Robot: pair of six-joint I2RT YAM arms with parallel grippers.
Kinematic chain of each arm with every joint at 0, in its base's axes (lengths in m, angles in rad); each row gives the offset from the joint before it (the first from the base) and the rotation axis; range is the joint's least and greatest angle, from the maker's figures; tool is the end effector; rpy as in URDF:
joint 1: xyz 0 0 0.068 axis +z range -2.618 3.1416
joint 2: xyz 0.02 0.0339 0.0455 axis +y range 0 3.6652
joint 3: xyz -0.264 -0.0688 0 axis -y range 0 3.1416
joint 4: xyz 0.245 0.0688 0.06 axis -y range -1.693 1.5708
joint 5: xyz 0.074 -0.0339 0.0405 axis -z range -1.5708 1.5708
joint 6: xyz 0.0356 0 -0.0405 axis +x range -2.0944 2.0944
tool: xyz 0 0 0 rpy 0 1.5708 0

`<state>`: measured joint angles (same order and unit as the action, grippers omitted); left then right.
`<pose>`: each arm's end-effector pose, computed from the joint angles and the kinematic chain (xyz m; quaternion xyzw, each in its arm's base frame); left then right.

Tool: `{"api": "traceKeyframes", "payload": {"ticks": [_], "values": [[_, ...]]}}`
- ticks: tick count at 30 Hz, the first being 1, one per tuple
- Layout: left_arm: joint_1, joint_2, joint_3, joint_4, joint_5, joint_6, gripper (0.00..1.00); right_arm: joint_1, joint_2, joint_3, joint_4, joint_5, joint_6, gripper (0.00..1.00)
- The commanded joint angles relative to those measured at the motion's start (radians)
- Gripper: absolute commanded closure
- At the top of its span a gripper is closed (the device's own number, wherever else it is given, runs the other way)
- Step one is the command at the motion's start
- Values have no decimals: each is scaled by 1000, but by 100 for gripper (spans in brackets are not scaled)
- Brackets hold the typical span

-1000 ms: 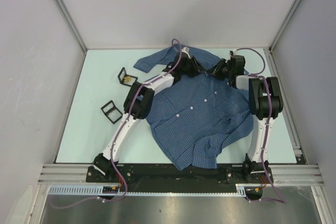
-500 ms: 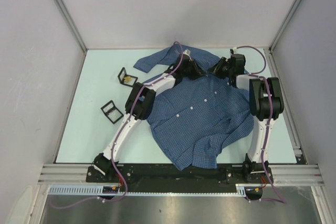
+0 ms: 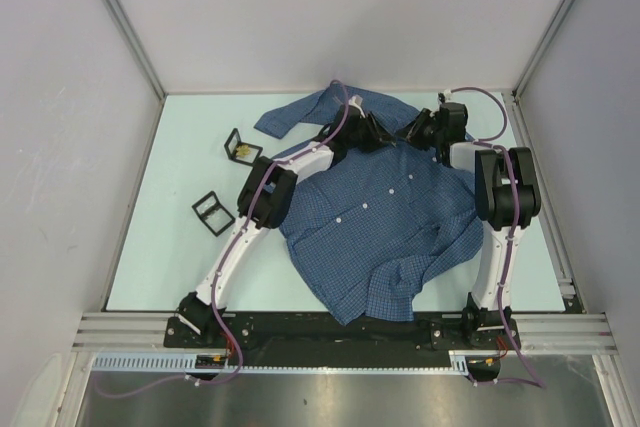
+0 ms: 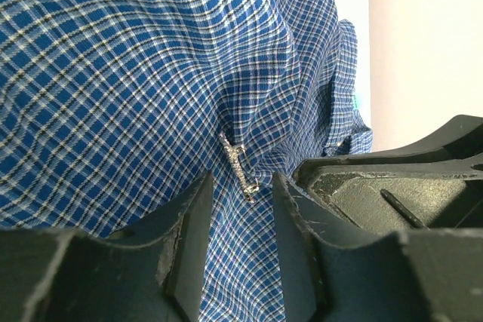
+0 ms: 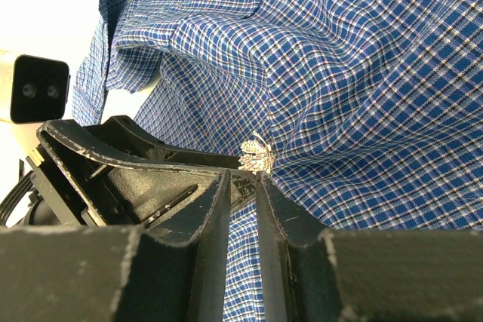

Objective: Remove the brooch from the garment

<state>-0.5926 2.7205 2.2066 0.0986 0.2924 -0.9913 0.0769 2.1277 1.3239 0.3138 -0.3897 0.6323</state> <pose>0.4942 -0.3451 0.1096 -0.0861 0.8281 -0.4703 0.2927 0.4647 0.0494 0.1525 0.1348 0.8364 0.3310 0.4157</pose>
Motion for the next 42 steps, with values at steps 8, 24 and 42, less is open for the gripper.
{"api": "traceKeyframes", "payload": {"ticks": [8, 24, 42], "values": [[13, -53, -42, 50, 16, -41, 65, 1, -8, 11, 42, 11, -11, 76], [20, -67, -87, 102, -21, -79, 70, 17, 9, 41, -11, 63, -42, 78], [30, -77, -100, 133, -16, -81, 78, 119, 43, 236, -308, 344, -270, 93]]}}
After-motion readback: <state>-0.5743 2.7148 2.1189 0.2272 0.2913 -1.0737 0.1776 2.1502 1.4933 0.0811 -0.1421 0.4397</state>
